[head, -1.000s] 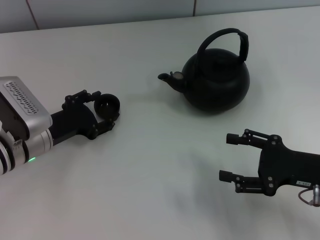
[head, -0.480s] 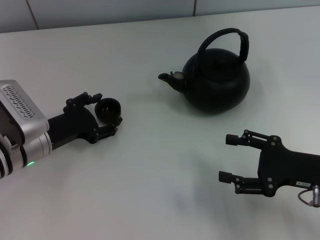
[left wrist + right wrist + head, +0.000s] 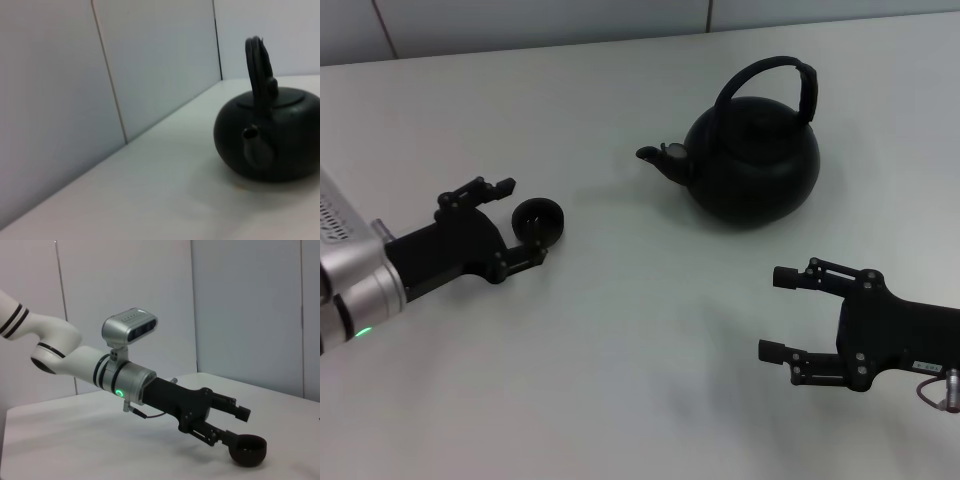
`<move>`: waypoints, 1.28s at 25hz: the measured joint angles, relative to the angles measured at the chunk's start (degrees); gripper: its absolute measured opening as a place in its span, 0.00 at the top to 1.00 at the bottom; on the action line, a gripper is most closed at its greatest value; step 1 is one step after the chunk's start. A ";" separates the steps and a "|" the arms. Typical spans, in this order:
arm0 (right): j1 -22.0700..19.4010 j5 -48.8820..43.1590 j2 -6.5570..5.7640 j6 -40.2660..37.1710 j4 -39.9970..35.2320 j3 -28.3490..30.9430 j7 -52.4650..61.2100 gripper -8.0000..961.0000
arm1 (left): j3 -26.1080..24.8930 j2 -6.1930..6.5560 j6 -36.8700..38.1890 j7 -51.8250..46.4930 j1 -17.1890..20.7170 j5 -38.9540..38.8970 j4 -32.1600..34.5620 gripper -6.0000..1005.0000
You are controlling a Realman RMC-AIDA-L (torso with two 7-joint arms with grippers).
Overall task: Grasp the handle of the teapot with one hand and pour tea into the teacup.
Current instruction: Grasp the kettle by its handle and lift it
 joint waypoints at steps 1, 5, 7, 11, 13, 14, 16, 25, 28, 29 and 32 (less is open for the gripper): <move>0.00 0.00 0.00 0.01 0.00 0.02 0.00 0.14 | -0.04 0.00 0.16 -0.09 1.01 0.00 1.08 0.20; 0.00 0.05 0.00 0.11 0.00 0.54 -0.14 0.14 | -0.12 0.06 0.46 -1.24 3.10 -0.02 3.95 0.20; -0.04 0.08 0.04 0.01 0.02 1.63 -0.69 0.14 | -0.39 0.29 2.29 -2.88 6.27 -0.01 6.50 0.20; -0.17 0.10 0.18 -0.17 0.30 3.93 -1.45 0.14 | -0.63 0.60 4.19 -3.18 9.45 -0.02 8.12 0.20; -0.41 0.80 0.23 -0.43 0.97 7.28 -2.46 0.14 | -0.66 0.90 5.06 -3.27 11.25 -0.01 8.57 0.20; -0.53 1.73 0.24 -0.54 1.67 8.70 -3.29 0.14 | -0.67 1.02 5.33 -3.28 12.05 -0.01 8.63 0.20; -0.67 2.83 0.24 -0.63 2.43 10.01 -4.25 0.14 | -0.67 1.10 5.44 -3.29 12.72 -0.01 8.63 0.20; 0.22 18.32 0.21 7.75 12.14 20.61 -10.46 0.14 | -0.67 1.31 5.51 -3.46 13.83 -0.01 8.26 0.20; 3.11 19.11 0.25 12.63 14.67 20.85 -11.84 0.14 | -0.51 1.32 5.39 -3.74 13.48 0.04 8.17 0.20; 3.94 19.14 0.27 14.10 15.28 20.85 -12.07 0.14 | -0.45 1.32 5.38 -3.77 13.41 0.05 8.17 0.20; 6.37 19.54 0.32 17.87 17.27 20.93 -13.51 0.14 | -0.28 1.32 5.26 -3.85 13.19 0.07 8.13 0.20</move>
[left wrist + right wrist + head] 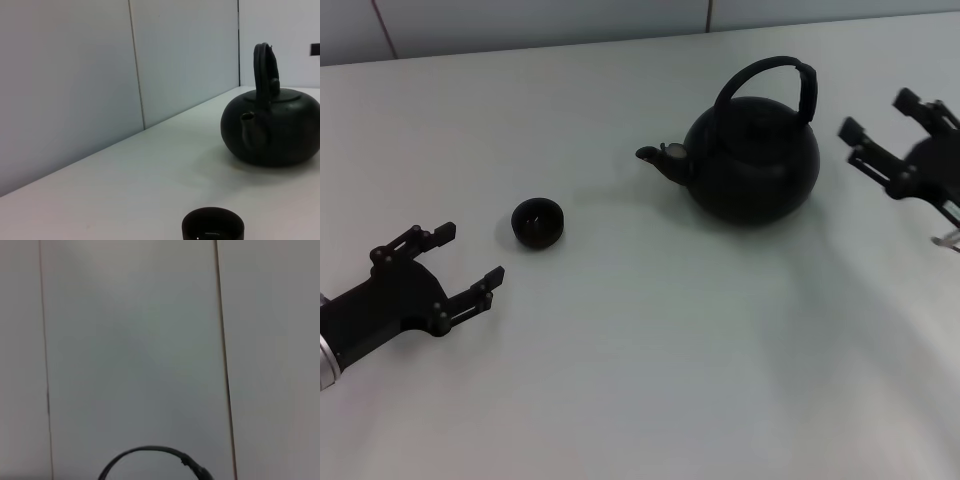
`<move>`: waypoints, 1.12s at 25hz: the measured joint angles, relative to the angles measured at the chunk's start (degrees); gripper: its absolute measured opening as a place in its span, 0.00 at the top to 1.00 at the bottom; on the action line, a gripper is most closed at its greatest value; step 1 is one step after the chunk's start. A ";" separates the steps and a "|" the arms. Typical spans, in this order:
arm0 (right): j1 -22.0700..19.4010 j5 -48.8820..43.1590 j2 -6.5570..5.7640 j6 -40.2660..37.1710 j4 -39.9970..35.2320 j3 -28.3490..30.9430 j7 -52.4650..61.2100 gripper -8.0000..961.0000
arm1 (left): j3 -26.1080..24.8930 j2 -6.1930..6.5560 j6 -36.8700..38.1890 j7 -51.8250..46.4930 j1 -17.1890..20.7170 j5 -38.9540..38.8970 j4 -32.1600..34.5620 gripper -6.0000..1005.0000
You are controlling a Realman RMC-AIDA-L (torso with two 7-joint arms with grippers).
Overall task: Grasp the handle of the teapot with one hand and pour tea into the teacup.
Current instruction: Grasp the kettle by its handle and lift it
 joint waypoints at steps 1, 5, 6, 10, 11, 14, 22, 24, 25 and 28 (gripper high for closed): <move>0.00 0.00 0.00 0.00 0.00 0.00 0.00 0.14 | 0.00 0.00 0.00 0.00 0.00 0.00 0.00 0.20; 2.88 0.21 0.03 4.44 1.32 0.05 -1.28 0.14 | 0.05 0.00 -0.08 -0.02 -0.04 0.01 -0.03 0.20; 2.88 0.21 0.03 4.44 1.32 0.05 -1.28 0.14 | 0.05 0.00 -0.08 -0.02 -0.04 0.01 -0.03 0.20; 4.23 2.23 0.03 6.05 1.80 0.11 -1.44 0.14 | 0.18 0.00 -0.11 -0.04 -0.07 0.01 -0.03 0.20; 4.23 2.23 0.03 6.05 1.80 0.11 -1.44 0.14 | 0.18 0.00 -0.11 -0.04 -0.07 0.01 -0.03 0.20; 5.16 2.53 0.01 7.62 2.08 -0.09 -1.47 0.14 | 0.23 0.00 -0.11 -0.08 -0.13 0.00 -0.08 0.20; 7.02 2.88 0.06 10.81 3.18 0.10 -2.05 0.15 | 0.23 0.00 -0.11 -0.14 -0.28 0.11 -0.71 0.20; 7.35 2.95 0.06 11.49 3.23 -0.07 -2.05 0.16 | 0.23 0.00 -0.11 -0.14 -0.28 0.11 -0.71 0.20; 7.54 2.98 0.06 11.57 3.28 -0.04 -2.05 0.16 | 0.14 -0.02 -0.11 -0.14 -0.31 0.47 -0.74 0.20; 7.75 3.07 0.06 11.67 3.38 0.06 -2.05 0.17 | -0.07 -0.13 -0.11 -0.30 -0.39 1.31 -0.76 0.20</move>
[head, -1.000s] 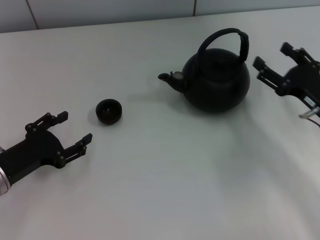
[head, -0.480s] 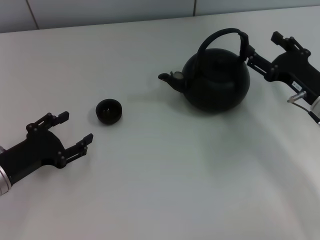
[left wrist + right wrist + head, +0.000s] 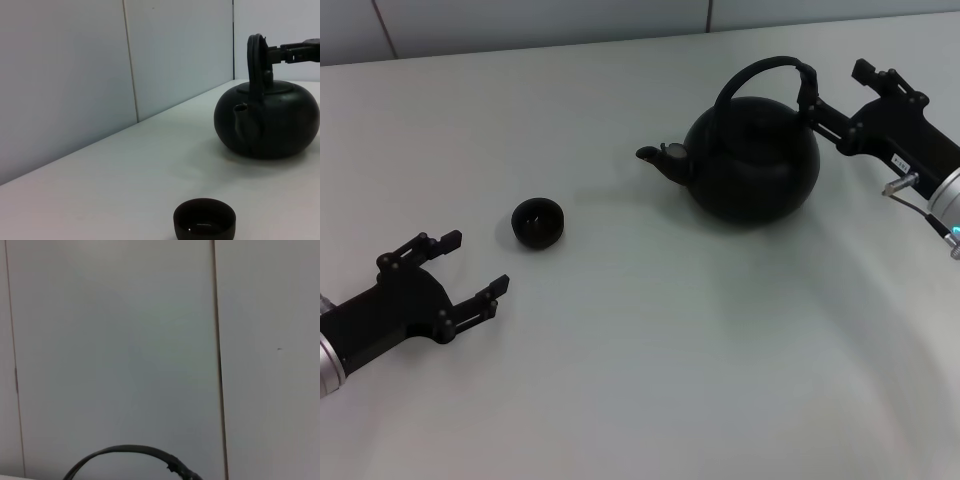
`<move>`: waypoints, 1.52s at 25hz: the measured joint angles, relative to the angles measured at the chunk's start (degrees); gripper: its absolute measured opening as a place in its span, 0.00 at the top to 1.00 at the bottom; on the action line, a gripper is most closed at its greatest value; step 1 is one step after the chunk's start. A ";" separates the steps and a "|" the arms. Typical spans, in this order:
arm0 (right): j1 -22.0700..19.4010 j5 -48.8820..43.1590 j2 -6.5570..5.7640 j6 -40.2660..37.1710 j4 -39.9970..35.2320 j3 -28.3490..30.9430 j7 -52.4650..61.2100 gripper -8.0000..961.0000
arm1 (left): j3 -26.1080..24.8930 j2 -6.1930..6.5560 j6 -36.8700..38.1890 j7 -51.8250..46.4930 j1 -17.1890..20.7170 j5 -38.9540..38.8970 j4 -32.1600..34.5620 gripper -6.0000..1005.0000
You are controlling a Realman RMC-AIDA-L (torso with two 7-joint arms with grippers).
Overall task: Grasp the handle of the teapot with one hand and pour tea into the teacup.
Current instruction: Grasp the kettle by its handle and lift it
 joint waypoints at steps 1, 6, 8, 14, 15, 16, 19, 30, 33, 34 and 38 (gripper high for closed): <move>0.10 0.04 0.00 0.13 0.05 0.01 0.00 0.18 | 0.02 0.00 0.00 -0.04 -0.01 0.01 0.00 0.20; 0.61 0.08 -0.02 0.79 0.09 -0.32 0.01 0.20 | -0.04 0.06 0.14 -0.27 -0.09 0.09 0.00 0.20; 0.90 0.08 -0.05 1.31 0.09 -0.35 0.16 0.21 | -0.07 0.06 0.22 -0.27 -0.09 0.10 0.01 0.20; 1.83 0.02 -0.12 2.82 0.30 -0.49 0.45 0.37 | -0.01 0.04 0.24 -0.28 -0.09 0.15 0.04 0.20; 1.93 -0.03 -0.12 2.84 0.42 -0.51 0.45 0.40 | 0.02 0.04 0.22 -0.28 -0.09 0.16 0.05 0.20; 2.06 -0.06 -0.12 2.88 0.60 -0.53 0.34 0.43 | 0.03 0.04 0.21 -0.28 -0.09 0.18 0.05 0.20; 2.54 -0.09 -0.11 3.51 0.86 -0.60 0.16 0.62 | 0.04 0.07 0.15 -0.28 -0.09 0.26 0.05 0.20; 2.54 -0.04 -0.04 2.80 1.07 -0.34 -1.06 0.89 | 0.21 0.13 0.08 -0.28 -0.11 0.28 0.05 0.20; 2.64 0.00 0.01 1.90 1.77 -0.06 -3.12 0.90 | 0.24 0.13 0.09 -0.29 -0.15 0.27 0.05 0.20; 2.70 0.06 0.03 1.29 1.95 -0.03 -3.61 0.90 | 0.26 0.13 0.09 -0.31 -0.15 0.27 0.05 0.20; 3.30 1.15 0.06 -1.31 2.10 0.03 -3.92 0.90 | 0.31 0.13 0.06 -0.36 -0.09 0.27 0.05 0.20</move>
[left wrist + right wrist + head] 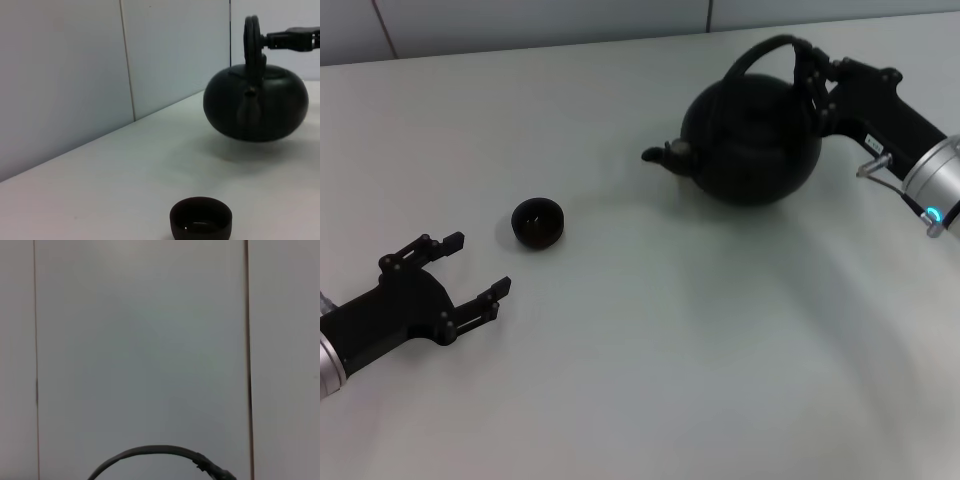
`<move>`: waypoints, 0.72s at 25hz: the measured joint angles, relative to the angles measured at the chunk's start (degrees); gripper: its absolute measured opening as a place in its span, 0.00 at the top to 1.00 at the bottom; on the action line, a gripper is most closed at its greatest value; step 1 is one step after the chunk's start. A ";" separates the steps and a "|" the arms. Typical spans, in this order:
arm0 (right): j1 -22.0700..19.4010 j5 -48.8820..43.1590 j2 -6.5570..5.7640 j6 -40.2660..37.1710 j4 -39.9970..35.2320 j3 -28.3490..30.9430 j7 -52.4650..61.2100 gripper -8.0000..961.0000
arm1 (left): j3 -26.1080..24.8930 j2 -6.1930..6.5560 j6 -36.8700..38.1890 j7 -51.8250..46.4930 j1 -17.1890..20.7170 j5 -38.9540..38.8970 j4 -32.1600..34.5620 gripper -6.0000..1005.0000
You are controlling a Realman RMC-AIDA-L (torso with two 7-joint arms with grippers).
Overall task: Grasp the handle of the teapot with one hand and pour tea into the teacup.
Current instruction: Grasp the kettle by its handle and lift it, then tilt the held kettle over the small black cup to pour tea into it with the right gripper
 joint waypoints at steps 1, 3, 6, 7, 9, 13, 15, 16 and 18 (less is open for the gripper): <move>0.00 0.00 0.00 0.00 0.00 0.00 0.00 0.90 | 0.00 0.00 -0.01 0.00 0.03 0.00 0.00 0.20; 0.45 0.31 0.00 -0.69 -0.14 0.01 0.00 0.90 | 0.00 0.06 -0.02 0.00 0.14 0.00 0.00 0.20; 1.71 0.37 -0.01 -1.04 -0.27 0.00 -0.16 0.90 | -0.01 0.12 0.00 0.00 0.29 0.00 0.00 0.20; 2.18 0.38 -0.01 -1.04 -0.25 0.00 -0.54 0.90 | -0.04 0.15 0.05 0.00 0.32 0.03 0.00 0.20; 3.94 0.41 0.00 -0.75 0.09 -0.06 -2.63 0.90 | -0.38 0.14 0.15 -0.10 0.34 0.98 0.00 0.20; 6.40 0.42 0.02 0.61 0.50 -0.31 -4.47 0.90 | -0.47 0.08 0.00 -0.45 0.16 1.41 0.00 0.20; 8.56 0.31 0.01 2.16 0.54 -0.84 -5.23 0.90 | -0.48 0.11 0.06 -0.89 0.08 1.67 0.00 0.20; 9.08 0.19 -0.02 2.48 0.54 -1.15 -5.50 0.90 | -0.49 0.12 0.10 -0.95 0.09 1.70 0.00 0.20; 9.64 0.16 -0.04 2.91 0.54 -1.55 -5.88 0.90 | -0.52 0.12 0.12 -0.97 0.14 1.72 0.00 0.20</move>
